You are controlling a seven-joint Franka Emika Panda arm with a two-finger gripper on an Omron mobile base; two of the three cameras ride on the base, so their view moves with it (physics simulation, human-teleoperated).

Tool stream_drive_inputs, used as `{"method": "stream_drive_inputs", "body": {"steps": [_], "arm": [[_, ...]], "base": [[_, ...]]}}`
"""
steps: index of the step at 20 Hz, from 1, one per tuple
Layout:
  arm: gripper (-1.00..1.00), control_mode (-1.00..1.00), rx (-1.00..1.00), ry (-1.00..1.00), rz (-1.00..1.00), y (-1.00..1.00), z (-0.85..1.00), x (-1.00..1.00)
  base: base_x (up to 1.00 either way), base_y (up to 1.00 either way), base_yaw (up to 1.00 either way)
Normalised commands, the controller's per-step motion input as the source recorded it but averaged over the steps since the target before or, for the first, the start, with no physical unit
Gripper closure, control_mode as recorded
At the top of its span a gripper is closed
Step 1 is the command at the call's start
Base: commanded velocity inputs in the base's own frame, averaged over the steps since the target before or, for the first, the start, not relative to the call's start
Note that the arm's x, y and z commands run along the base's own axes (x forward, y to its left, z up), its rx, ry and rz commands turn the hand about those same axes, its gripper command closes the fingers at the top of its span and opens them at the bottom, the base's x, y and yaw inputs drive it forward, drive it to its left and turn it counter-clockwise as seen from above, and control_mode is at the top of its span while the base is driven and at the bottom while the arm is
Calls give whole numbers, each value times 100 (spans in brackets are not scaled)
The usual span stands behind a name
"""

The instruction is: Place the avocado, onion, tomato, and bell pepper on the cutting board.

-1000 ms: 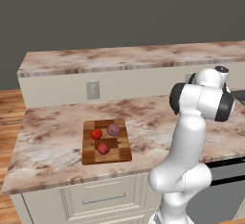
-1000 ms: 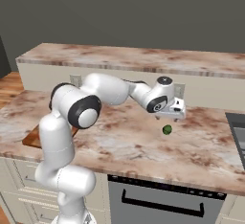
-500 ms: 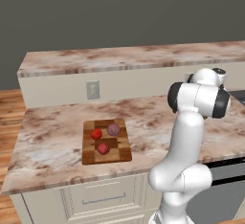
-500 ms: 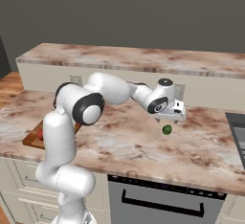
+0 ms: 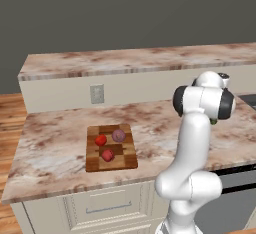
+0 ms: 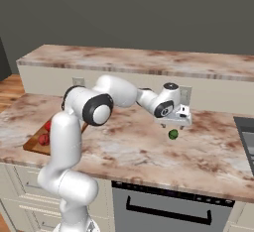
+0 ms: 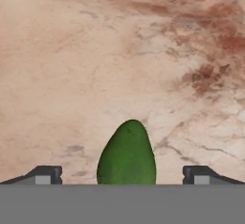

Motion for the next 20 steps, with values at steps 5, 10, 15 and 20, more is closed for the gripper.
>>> {"method": "stream_drive_inputs", "body": {"steps": [5, 10, 15, 20], "arm": [[-100, -100, 0, 6, 0, -16, -20, 16], [-100, -100, 0, 6, 0, -9, -23, 14], [-100, -100, 0, 7, 0, 0, -26, 15], [-100, -100, 0, 4, 0, 0, -26, 4]], "base": [[0, 0, 0], [0, 0, 0], [0, 0, 0], [0, 0, 0]]}}
